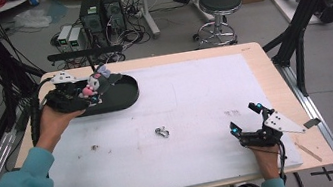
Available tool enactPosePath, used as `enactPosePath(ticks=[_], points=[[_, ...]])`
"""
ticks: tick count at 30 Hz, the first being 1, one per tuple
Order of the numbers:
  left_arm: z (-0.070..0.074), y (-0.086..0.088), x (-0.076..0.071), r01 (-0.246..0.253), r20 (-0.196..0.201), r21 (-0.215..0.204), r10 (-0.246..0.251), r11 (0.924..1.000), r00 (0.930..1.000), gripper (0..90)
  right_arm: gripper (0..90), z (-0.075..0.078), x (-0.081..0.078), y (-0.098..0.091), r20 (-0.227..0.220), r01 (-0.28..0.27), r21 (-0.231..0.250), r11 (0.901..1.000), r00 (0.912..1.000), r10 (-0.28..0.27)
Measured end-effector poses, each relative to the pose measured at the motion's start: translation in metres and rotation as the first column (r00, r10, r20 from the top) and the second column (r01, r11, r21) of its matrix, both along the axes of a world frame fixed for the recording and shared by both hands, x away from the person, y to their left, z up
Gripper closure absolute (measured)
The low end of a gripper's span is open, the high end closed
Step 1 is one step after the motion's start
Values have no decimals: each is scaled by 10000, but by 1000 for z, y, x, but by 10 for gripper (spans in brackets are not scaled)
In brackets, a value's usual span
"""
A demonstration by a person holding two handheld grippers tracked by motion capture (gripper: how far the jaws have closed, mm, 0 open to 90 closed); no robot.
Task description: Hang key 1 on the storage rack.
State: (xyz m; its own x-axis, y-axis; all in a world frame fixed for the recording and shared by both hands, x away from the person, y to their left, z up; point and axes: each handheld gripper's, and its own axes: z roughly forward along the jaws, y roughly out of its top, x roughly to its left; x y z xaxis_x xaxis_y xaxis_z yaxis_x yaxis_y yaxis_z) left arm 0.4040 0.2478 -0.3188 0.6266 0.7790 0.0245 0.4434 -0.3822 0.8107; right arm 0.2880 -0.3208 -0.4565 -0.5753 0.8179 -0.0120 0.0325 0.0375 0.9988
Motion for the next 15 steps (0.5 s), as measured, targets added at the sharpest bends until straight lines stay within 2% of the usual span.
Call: enactPosePath(ticks=[7, 13, 15], points=[[7, 19, 2, -768, 177, -264, 773, 9967, 9969, 534, 6, 0, 0, 0, -24, 12, 7, 10000, 10000, -12], [12, 36, 3, -1404, 254, -232, 1410, 9898, 9897, 535, 6, 0, 0, 0, -20, 29, -15, 10000, 10000, -29], [13, 41, 3, -1664, 334, -401, 1678, 9852, 9853, 535, 6, 0, 0, 0, 2, 24, -37, 10000, 10000, -24]])
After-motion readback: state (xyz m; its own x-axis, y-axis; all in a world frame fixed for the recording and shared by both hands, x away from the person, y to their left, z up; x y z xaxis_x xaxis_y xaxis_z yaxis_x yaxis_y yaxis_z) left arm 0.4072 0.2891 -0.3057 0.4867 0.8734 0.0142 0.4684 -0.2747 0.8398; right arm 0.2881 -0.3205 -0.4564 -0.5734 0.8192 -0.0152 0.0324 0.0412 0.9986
